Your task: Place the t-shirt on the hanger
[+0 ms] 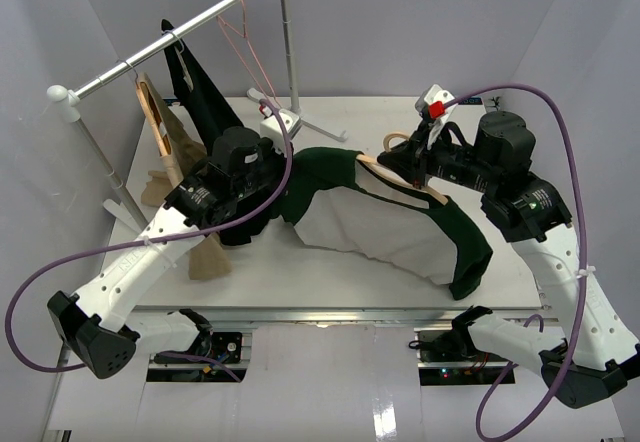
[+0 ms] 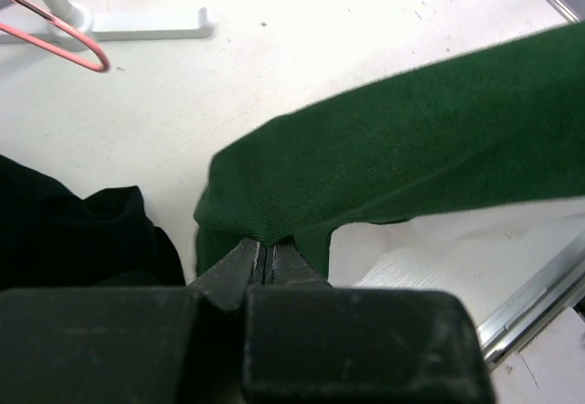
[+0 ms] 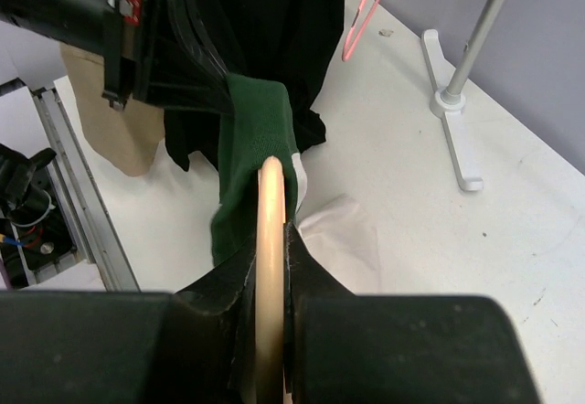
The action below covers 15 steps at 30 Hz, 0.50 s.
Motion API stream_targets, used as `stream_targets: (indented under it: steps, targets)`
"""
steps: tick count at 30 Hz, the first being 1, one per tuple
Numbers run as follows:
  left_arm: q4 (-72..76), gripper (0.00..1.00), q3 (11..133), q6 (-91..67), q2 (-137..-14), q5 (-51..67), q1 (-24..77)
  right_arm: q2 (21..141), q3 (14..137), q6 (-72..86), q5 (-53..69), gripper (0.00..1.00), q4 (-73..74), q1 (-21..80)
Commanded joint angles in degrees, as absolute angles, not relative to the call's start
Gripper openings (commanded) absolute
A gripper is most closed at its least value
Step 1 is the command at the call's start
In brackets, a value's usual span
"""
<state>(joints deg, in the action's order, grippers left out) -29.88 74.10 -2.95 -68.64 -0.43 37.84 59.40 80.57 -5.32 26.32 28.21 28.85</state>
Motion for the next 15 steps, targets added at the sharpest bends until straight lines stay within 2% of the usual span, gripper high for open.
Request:
stream_targets:
  steps: [1, 15]
  targets:
    - [-31.67, 0.0, 78.83, -2.23, -66.97, -7.17, 37.71, 58.45, 81.01, -8.67, 26.04, 0.08, 29.55, 28.39]
    - [-33.34, 0.0, 84.31, -3.17, -71.41, -7.02, 35.95, 59.7, 82.53, -12.38, 33.83, 0.08, 34.02, 28.39]
